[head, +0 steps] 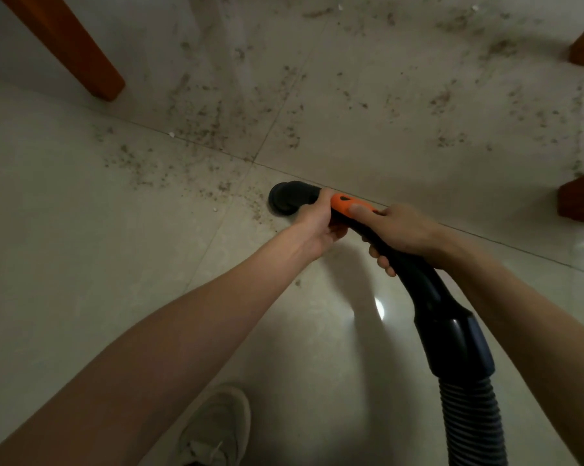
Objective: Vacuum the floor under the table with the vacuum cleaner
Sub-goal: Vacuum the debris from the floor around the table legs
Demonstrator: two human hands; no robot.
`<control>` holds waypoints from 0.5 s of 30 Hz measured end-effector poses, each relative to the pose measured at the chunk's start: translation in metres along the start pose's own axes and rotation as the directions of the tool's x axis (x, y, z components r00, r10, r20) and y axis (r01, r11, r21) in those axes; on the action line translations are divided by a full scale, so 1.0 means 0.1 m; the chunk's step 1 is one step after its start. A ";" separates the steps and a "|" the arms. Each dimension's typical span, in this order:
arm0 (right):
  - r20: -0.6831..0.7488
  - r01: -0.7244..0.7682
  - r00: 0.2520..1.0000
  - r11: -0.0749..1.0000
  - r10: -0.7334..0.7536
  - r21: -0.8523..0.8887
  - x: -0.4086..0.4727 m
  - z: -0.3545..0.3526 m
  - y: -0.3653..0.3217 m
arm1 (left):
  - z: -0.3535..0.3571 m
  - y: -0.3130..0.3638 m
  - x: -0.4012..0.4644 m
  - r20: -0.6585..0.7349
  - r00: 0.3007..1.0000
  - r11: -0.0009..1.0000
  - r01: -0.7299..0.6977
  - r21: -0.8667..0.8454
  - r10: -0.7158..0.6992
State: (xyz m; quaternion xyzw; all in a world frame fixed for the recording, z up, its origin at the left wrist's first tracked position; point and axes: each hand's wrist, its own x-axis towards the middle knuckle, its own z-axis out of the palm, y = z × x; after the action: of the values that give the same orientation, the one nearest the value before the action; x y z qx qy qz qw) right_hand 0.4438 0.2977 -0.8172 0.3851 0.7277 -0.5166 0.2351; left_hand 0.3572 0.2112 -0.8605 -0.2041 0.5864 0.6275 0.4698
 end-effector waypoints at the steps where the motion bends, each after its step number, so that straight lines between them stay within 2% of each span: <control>1: 0.002 -0.005 1.000 1.000 0.005 -0.008 -0.01 0.01 -0.02 | -0.03 0.01 0.00 0.003 1.000 1.000 0.005 -0.001 -0.005; 5: -0.026 -0.017 1.000 1.000 0.016 -0.022 0.00 0.08 -0.10 | -0.10 0.08 0.01 0.015 1.000 1.000 0.011 0.016 -0.012; 11: -0.093 -0.004 0.996 0.998 0.009 0.058 0.12 0.19 -0.35 | -0.13 0.32 0.18 0.022 0.999 0.999 -0.031 0.031 0.030; 15: -0.060 -0.009 0.998 0.998 0.013 0.069 0.19 0.28 -0.51 | -0.23 0.41 0.28 -0.008 0.999 0.999 -0.048 0.002 0.048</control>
State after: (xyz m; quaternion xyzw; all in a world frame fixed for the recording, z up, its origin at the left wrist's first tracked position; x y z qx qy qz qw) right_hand 0.3901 0.2688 -0.8127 0.4124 0.7142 -0.5281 0.2023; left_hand 0.3029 0.2051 -0.8655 -0.1921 0.5936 0.6373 0.4523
